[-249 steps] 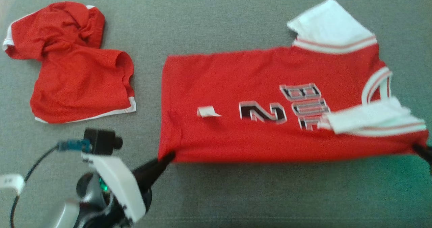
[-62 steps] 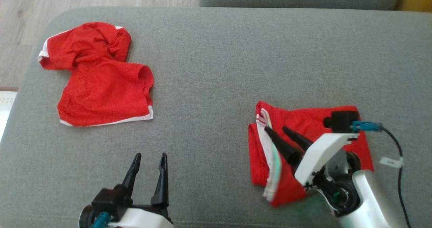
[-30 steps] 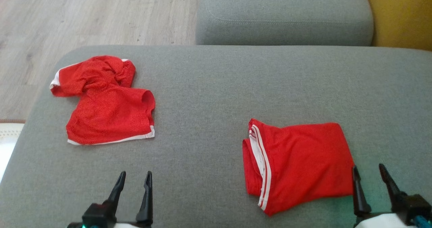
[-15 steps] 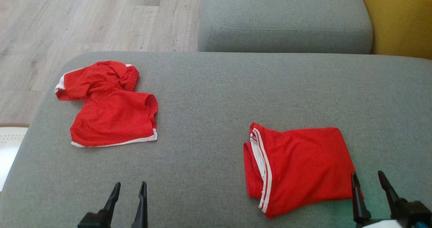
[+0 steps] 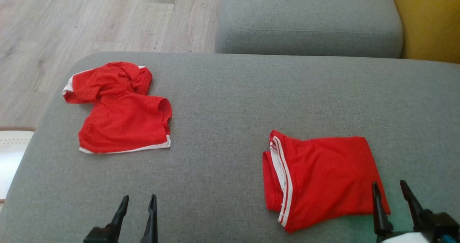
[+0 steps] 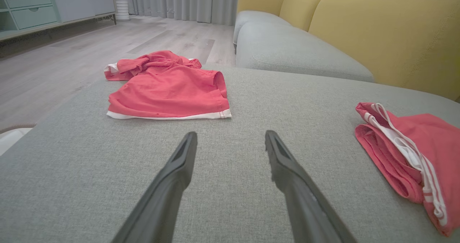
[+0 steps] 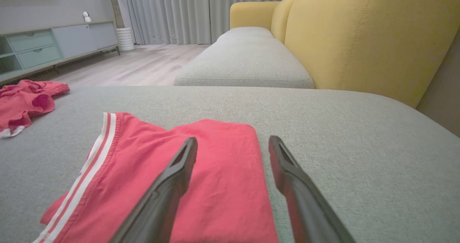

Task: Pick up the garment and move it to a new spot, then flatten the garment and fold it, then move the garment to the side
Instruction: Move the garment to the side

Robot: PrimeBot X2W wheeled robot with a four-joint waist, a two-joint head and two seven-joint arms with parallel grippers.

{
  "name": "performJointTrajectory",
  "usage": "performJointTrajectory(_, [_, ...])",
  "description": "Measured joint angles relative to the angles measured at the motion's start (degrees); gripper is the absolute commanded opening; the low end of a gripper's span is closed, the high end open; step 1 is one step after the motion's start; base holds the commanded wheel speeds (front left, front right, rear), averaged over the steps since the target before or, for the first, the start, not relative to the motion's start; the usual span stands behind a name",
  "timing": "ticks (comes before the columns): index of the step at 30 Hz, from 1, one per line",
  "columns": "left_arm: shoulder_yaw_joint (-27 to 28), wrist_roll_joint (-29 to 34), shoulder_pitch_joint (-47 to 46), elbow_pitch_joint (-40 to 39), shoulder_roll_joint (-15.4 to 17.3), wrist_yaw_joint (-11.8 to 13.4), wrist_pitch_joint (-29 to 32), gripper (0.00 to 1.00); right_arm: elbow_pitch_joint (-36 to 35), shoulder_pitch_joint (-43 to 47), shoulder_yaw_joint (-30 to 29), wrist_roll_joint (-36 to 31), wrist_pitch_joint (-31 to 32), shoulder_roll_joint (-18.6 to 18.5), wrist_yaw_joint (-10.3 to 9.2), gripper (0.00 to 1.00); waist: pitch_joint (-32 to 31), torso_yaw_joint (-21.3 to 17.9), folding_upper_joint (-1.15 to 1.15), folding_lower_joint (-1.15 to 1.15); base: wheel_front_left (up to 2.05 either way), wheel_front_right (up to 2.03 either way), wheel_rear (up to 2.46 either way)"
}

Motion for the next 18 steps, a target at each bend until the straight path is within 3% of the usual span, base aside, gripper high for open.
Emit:
performJointTrajectory(5, [0.00,-0.01,0.00,-0.02,0.00,0.26,0.00,1.00,1.44,-2.97,1.27,6.68,2.38,-0.49,0.00,1.00,0.24,-0.35,0.00,0.00,0.00,0.00,0.00])
performJointTrajectory(11, [-0.27,-0.01,-0.03,-0.08,0.01,0.34,0.00,1.00,-0.29,-11.62,4.35,18.72,24.06,-6.34,0.00,1.00,1.01,-0.74,0.00,0.00,0.00,0.00,0.00])
performJointTrajectory(15, [-0.75,-0.03,-0.16,-0.10,0.00,0.34,0.00,1.00,-0.32,-15.25,2.36,20.08,36.19,-8.15,0.00,1.00,2.13,-0.20,0.00,0.00,0.00,0.00,0.00])
performJointTrajectory(18, [-1.46,-0.54,-0.68,-0.10,0.01,0.34,0.00,1.00,2.32,-16.84,1.60,18.35,41.76,-8.75,0.00,1.00,3.28,0.50,0.00,0.00,0.00,0.00,0.00])
